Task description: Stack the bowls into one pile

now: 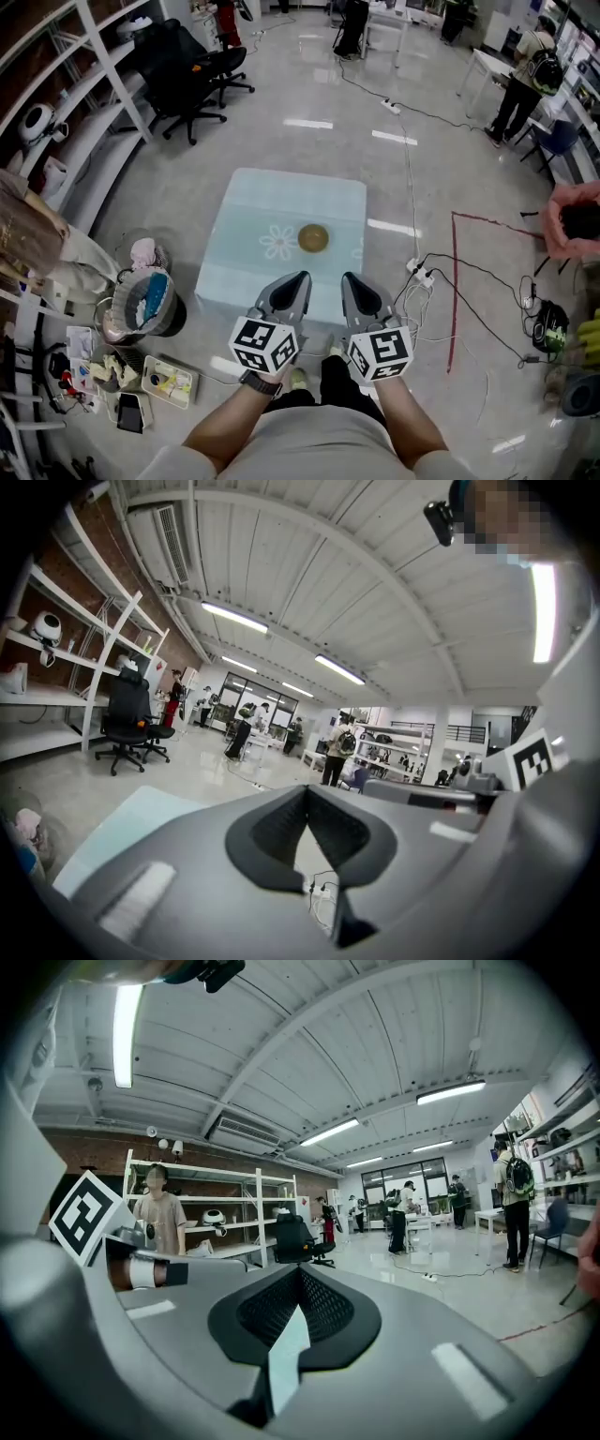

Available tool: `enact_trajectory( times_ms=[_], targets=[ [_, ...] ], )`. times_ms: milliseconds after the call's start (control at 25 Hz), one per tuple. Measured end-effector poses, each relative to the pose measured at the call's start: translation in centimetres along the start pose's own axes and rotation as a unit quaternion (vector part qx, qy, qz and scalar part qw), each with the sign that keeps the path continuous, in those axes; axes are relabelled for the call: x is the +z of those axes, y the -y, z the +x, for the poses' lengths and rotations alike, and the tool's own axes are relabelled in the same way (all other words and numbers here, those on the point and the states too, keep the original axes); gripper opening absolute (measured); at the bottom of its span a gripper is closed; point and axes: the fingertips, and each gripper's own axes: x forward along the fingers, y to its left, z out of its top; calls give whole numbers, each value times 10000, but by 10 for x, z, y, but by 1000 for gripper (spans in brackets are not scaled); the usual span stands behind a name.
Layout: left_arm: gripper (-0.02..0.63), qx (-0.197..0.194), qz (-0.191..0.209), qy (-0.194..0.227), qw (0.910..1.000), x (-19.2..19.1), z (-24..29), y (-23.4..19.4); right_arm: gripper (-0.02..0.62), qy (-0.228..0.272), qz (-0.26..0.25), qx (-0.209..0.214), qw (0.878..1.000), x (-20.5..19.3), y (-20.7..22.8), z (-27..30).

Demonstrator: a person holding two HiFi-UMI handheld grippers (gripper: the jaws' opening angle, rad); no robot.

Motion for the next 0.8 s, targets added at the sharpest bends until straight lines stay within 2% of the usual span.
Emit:
enact_trajectory(
  times_ms=[240,800],
  targets=[
    [6,-138,192,155,9996,17,-14,10,0,183,-109,-128,9997,15,-14,-14],
    [6,-175,212,287,9992,31,-27,10,0,281,-212,-181,9992,29,-29,-19]
  ],
)
